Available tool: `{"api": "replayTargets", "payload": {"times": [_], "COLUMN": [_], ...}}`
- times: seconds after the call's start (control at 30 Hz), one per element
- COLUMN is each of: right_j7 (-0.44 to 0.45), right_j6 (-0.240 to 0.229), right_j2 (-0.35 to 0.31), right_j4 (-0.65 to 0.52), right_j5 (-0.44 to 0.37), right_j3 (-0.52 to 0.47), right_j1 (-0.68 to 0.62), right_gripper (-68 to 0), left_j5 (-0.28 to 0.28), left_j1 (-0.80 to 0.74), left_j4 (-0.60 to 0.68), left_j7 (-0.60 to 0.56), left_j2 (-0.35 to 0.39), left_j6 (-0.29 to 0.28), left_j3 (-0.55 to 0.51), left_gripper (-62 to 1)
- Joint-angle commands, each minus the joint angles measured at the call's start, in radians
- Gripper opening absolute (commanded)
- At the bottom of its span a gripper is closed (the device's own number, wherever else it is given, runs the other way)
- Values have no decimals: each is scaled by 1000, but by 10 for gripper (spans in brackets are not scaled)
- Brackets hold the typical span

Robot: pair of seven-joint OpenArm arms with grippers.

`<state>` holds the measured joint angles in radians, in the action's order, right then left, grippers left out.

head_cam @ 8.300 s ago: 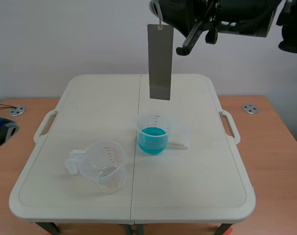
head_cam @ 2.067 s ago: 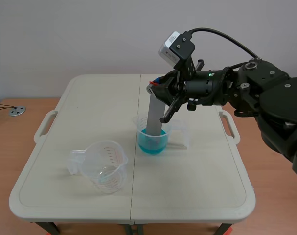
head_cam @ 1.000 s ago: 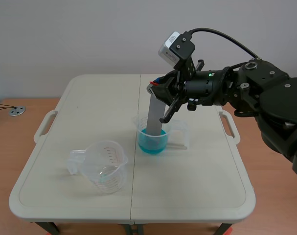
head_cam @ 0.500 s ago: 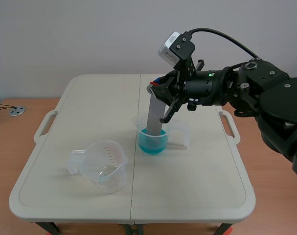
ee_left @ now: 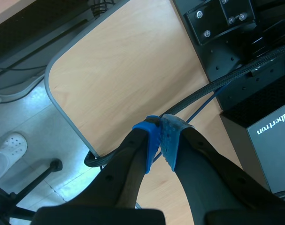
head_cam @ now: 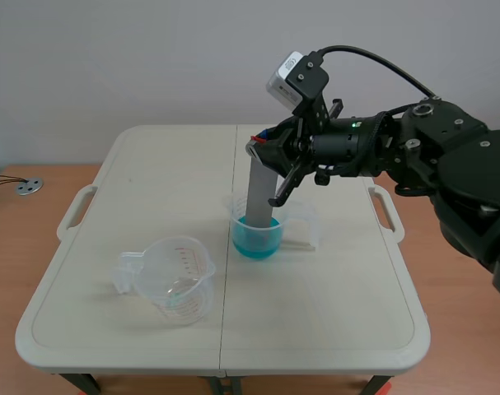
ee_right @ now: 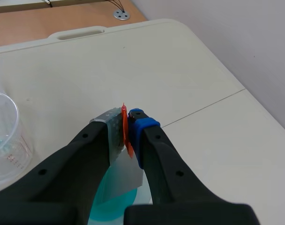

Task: Hold the metal plate by the orange handle, dip it into the blue solution, take it out and point at it, then put the plate back in the beaker on the left.
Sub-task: 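Hold the plate still in the solution, then raise the plate and point at it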

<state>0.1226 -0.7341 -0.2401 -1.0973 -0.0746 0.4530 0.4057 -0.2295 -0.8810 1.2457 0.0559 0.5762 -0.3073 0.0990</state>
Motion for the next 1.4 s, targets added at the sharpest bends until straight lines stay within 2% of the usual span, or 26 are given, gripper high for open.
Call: {"api": "replayTargets", "payload": {"times": [0.0, 0.53, 0.77, 0.97, 1.07, 1.2, 1.37], "right_j7": [11, -1, -42, -104, -137, -175, -218], "right_j6": [-11, -11, -11, -11, -11, -11, -11], "right_j2": [-9, -60, -88, -102, -110, -120, -120], "right_j4": [-45, -215, -294, -364, -397, -439, -479], "right_j5": [-8, -24, -61, -117, -151, -202, -247], "right_j3": [-7, -7, -7, -7, -7, -10, -27], "right_j1": [21, 21, 21, 21, 21, 21, 21], "right_gripper": [-662, -662, -662, -662, -662, -662, -662], "left_j5": [-6, -14, -25, -73, -79, -81, -81], "left_j1": [-8, 4, 38, 53, 55, 103, 199], "left_j4": [11, 11, 51, 148, 213, 267, 291], "left_j7": [-3, -7, -8, -8, -14, -10, -11], "left_j2": [0, 1, 1, 10, 19, 26, 26], "left_j6": [-2, -1, -1, -1, -1, 0, -2], "left_j3": [3, -21, -170, -345, -409, -456, -457], "left_gripper": [-580, -580, -580, -580, -580, -580, -580]}}
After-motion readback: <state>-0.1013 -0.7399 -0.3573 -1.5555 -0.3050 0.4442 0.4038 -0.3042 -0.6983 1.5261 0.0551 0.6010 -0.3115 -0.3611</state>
